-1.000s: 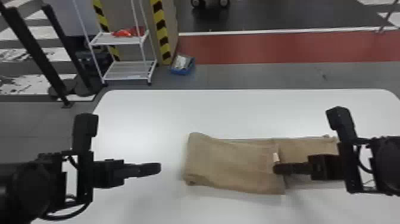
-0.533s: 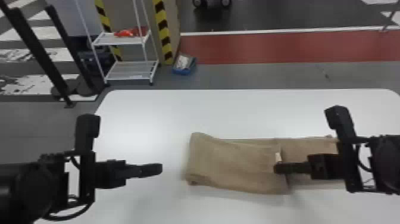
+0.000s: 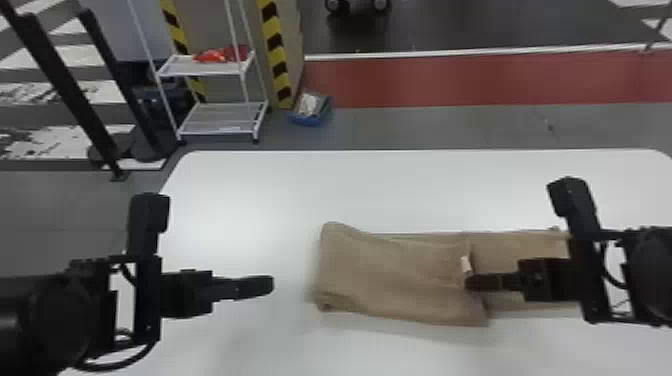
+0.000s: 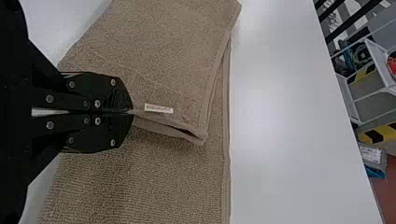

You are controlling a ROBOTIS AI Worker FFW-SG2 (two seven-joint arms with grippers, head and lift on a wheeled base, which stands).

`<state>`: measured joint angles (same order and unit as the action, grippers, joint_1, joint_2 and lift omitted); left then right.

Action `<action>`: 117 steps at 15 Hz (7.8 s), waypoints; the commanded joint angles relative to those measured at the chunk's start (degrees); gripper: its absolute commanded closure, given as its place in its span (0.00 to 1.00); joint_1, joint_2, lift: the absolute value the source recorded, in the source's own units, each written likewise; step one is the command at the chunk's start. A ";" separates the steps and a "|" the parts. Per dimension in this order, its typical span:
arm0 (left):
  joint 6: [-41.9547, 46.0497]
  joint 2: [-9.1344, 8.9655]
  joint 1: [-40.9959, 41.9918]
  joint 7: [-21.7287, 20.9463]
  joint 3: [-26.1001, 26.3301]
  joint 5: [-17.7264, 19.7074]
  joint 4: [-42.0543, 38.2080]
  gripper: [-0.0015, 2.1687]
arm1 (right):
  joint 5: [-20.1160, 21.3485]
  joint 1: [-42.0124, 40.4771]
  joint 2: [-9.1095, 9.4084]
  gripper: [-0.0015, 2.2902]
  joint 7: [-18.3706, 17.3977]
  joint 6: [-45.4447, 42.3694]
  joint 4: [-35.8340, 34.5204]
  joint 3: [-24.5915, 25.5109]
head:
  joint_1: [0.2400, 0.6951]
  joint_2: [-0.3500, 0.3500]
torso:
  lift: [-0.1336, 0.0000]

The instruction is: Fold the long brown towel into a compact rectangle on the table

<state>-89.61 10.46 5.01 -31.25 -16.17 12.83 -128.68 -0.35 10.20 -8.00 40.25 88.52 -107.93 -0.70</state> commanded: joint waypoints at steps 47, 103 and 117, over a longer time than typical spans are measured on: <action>-0.42 0.79 1.67 -1.27 -3.25 1.06 -0.35 0.02 | -6.68 1.67 -0.53 0.58 1.32 1.09 -2.99 11.95 | 1.00 0.64 | 0.08; -0.42 0.61 9.32 -2.06 -8.00 3.43 -4.48 0.02 | -17.58 1.49 -13.80 0.58 4.04 -10.51 18.90 31.11 | 1.00 0.26 | 0.08; -0.42 0.79 9.05 -2.15 -7.91 2.90 -3.86 0.02 | -16.26 2.90 -15.64 0.58 3.16 -12.27 23.55 31.81 | 1.00 0.20 | 0.08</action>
<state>-89.61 11.26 14.07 -33.40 -24.02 15.73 -132.57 -16.67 13.02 -23.79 43.54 76.32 -84.41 31.36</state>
